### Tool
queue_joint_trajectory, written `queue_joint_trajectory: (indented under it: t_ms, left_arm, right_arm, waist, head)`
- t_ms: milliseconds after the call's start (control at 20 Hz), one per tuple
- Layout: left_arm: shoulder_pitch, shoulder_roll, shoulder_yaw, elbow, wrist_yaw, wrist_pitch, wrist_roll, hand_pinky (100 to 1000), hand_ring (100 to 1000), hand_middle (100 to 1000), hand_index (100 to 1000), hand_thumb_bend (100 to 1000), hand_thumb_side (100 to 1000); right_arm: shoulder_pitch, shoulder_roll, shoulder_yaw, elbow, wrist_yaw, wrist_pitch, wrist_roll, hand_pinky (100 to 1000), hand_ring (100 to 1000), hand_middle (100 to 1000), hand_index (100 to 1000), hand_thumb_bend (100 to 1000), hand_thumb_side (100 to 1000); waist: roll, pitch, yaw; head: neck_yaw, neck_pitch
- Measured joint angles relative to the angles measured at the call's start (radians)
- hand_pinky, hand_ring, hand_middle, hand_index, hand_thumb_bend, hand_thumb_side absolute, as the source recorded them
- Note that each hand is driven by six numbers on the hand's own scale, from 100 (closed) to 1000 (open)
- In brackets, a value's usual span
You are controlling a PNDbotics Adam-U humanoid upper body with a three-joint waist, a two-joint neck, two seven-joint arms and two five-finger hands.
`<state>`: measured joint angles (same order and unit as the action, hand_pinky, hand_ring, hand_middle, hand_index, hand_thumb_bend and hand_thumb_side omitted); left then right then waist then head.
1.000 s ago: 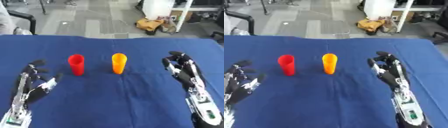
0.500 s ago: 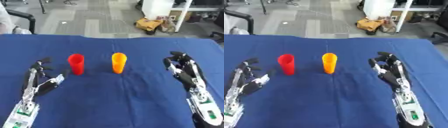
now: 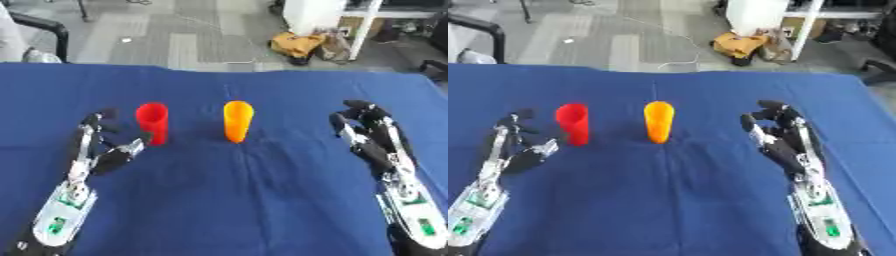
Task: Pour the contents of one cup into another cup.
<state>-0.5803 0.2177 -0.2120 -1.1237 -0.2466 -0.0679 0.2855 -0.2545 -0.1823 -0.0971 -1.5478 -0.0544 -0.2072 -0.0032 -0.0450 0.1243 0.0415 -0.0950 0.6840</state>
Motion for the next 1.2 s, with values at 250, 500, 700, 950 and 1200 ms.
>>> queue_joint_trajectory:
  t_ms: [250,500,700,950,1200]
  left_arm:
    - [-0.039,-0.007,-0.005,0.060,0.000,-0.015,0.013,438,621,722,825,704,399]
    - [-0.078,-0.007,-0.006,0.097,0.001,-0.027,0.016,439,622,723,827,704,390]
    - [-0.113,0.000,-0.011,0.116,-0.001,-0.032,0.013,439,622,723,828,698,391]
    - [-0.139,0.007,-0.011,0.146,-0.010,-0.034,0.010,440,622,723,830,700,389]
    - [-0.152,0.012,-0.011,0.168,-0.022,-0.035,0.009,437,623,720,833,696,394]
  right_arm:
    - [0.000,0.002,0.001,0.000,0.000,-0.002,0.003,449,709,516,725,516,339]
    - [0.000,0.003,0.006,0.002,0.000,-0.001,0.006,448,709,515,724,516,338]
    - [0.000,0.004,0.006,0.004,0.000,-0.002,0.011,448,709,515,724,512,339]
    - [0.000,0.011,0.009,0.005,0.000,-0.003,0.012,447,709,515,724,515,338]
    - [-0.001,0.012,0.012,0.005,0.000,-0.005,0.014,446,709,514,723,515,338]
  waist:
    - [-0.001,0.003,-0.003]
    - [-0.006,0.008,-0.013]
    - [-0.007,0.012,-0.019]
    - [-0.013,0.020,-0.029]
    - [-0.017,0.025,-0.036]
  head:
    - [0.004,0.001]
    - [0.007,0.001]
    - [0.013,0.001]
    - [0.018,0.001]
    - [0.023,0.001]
